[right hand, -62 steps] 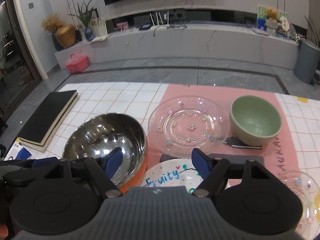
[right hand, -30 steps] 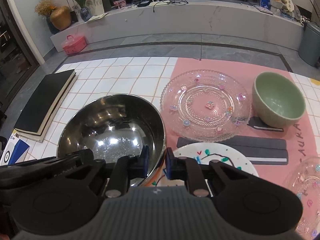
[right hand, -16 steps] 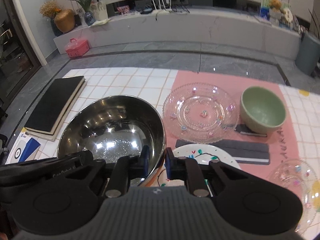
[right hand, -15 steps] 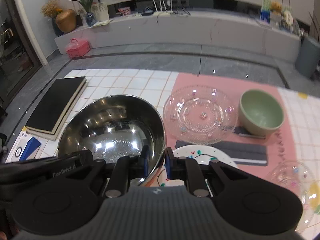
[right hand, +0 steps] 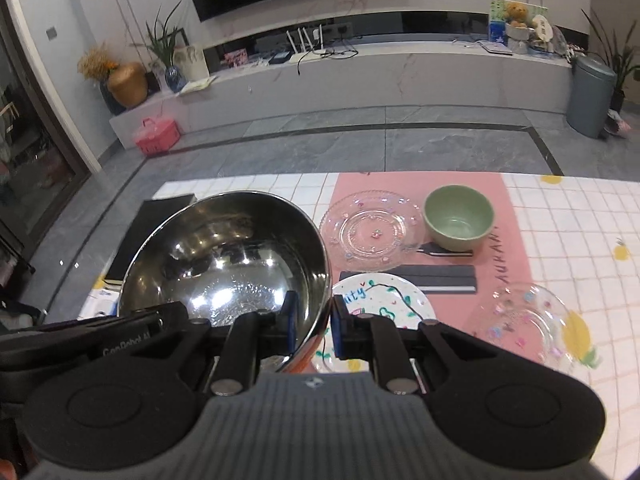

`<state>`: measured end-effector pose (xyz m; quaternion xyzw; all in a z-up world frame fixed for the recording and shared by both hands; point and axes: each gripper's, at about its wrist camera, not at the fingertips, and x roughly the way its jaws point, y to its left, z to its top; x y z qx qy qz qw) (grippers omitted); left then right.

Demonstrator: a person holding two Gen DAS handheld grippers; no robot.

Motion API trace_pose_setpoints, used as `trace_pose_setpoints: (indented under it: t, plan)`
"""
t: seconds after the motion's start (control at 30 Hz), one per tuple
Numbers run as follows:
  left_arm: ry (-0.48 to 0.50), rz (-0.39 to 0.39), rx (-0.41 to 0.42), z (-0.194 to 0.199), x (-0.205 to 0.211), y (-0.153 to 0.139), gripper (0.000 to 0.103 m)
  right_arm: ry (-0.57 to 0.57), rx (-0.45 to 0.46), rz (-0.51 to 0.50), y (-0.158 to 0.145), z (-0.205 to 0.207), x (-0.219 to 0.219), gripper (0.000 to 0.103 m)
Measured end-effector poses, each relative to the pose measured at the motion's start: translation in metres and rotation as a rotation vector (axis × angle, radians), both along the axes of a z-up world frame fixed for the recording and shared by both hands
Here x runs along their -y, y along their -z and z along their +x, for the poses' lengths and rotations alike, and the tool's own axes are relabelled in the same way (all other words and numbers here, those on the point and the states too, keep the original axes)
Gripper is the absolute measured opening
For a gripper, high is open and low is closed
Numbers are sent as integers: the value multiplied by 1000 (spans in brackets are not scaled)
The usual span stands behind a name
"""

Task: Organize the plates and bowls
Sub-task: 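Lower the blue-bottomed bowl into the orange-bottomed steel bowl with both grippers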

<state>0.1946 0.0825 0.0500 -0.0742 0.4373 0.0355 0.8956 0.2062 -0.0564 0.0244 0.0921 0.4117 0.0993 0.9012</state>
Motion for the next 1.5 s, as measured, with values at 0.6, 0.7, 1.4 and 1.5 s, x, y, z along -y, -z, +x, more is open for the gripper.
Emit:
trace_pose_setpoints:
  t: [0.6, 0.7, 1.4, 1.5]
  plan:
    - [42, -40, 60, -96, 25, -24, 13, 72, 87, 88, -32, -121, 42, 15]
    - [60, -44, 65, -111, 32, -15, 13, 84, 79, 98, -25, -137, 55, 15]
    - [170, 51, -85, -123, 72, 72, 16, 91, -32, 27, 63, -152, 79, 16]
    - [170, 63, -97, -119, 74, 79, 17, 88, -53, 37, 71, -147, 80, 17]
